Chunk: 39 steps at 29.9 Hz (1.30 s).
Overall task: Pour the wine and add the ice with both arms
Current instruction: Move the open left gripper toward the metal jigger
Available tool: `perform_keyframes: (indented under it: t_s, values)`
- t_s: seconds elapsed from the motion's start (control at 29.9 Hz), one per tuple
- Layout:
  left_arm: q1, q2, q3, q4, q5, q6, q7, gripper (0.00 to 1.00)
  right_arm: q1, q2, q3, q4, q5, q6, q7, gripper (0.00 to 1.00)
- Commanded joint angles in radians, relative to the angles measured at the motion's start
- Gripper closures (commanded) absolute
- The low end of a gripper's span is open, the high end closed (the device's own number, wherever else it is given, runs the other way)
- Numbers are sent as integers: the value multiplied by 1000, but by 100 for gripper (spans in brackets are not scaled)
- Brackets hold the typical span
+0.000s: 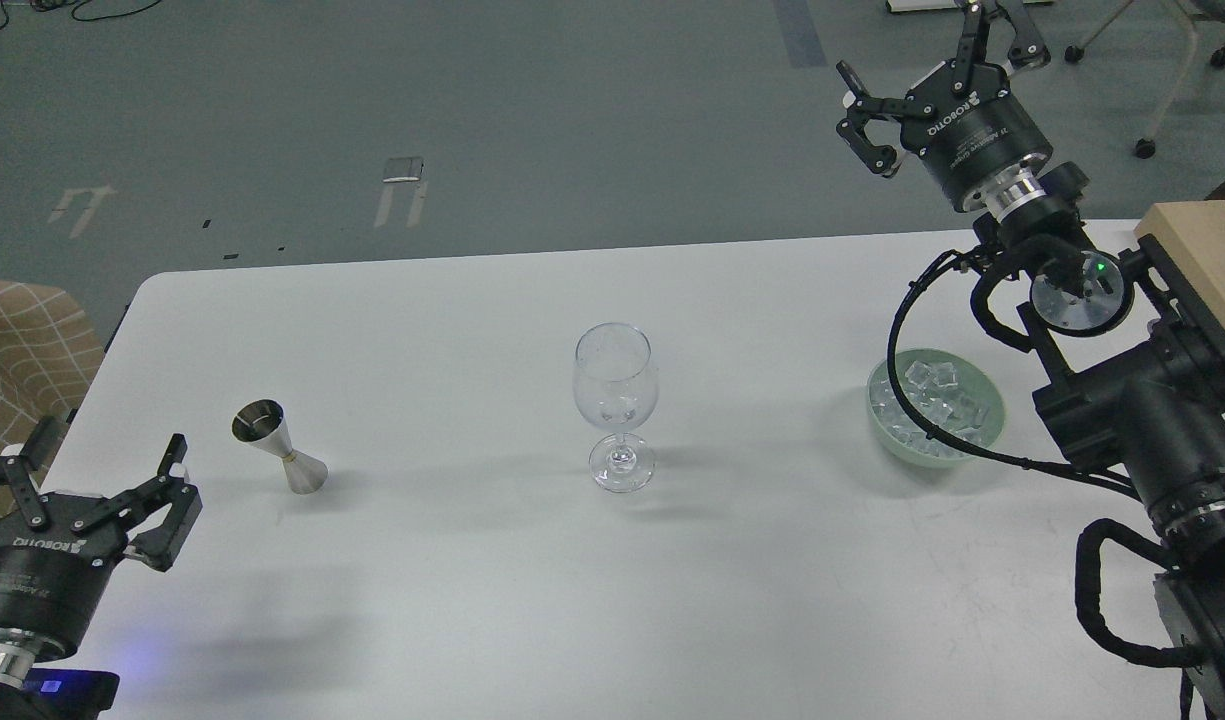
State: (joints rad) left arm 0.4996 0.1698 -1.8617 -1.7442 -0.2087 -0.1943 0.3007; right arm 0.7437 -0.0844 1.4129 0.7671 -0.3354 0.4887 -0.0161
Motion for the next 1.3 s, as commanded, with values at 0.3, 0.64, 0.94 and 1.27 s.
perform_keyframes:
  t_s: [0.3,0.64,0.94,1.27]
  values:
    - [43,-59,67,29,-1,-14,-2,2,2,-1,1,-2,-1,0,-1,0]
    - [-2,-127,95,89,-1,-19,-2,2,2,-3,1,0,1,0,-1,0]
    - [-68,-147,122,181,-1,-16,-6,2,0,-3,1,1,-1,0,-1,0]
    - [-142,-165,142,282,-1,-25,-5,2,0,-1,1,1,1,0,1,0]
